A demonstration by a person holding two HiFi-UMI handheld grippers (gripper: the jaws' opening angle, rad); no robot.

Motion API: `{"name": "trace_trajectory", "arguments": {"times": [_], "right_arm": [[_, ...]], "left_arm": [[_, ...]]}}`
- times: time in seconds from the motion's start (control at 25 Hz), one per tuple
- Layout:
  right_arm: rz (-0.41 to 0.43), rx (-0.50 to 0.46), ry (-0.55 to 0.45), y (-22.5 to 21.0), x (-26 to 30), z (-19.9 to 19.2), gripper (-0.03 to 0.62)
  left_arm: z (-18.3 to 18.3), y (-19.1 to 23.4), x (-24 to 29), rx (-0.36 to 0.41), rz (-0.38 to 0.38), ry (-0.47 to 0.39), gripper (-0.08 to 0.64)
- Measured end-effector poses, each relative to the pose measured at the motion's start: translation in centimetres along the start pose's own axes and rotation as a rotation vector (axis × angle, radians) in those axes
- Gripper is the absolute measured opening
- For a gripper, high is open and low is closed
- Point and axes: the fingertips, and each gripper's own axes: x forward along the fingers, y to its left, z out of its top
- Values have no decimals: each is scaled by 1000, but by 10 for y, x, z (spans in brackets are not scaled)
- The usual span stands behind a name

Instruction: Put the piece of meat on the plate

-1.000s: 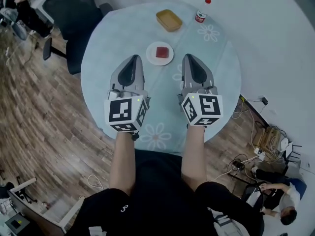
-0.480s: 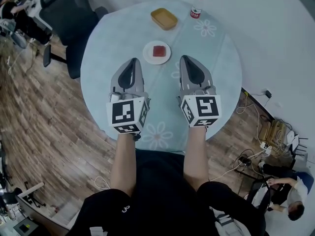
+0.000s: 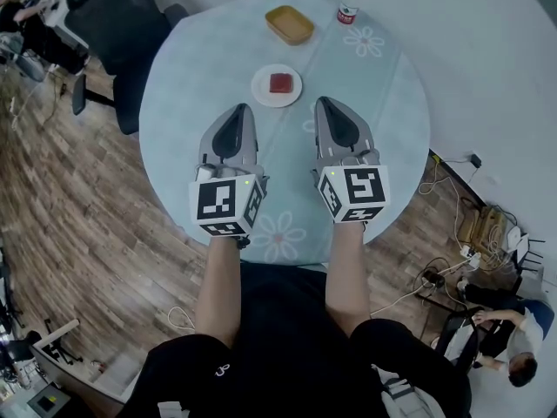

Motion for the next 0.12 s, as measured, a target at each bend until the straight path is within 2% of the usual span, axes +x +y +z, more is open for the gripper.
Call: {"name": "trace_trajectory", "arguments": {"times": [0.12], "right_arm": [[3, -1, 3, -1, 4, -3, 6]], "left_arm": [[-3, 1, 4, 6, 4, 2, -6]]}}
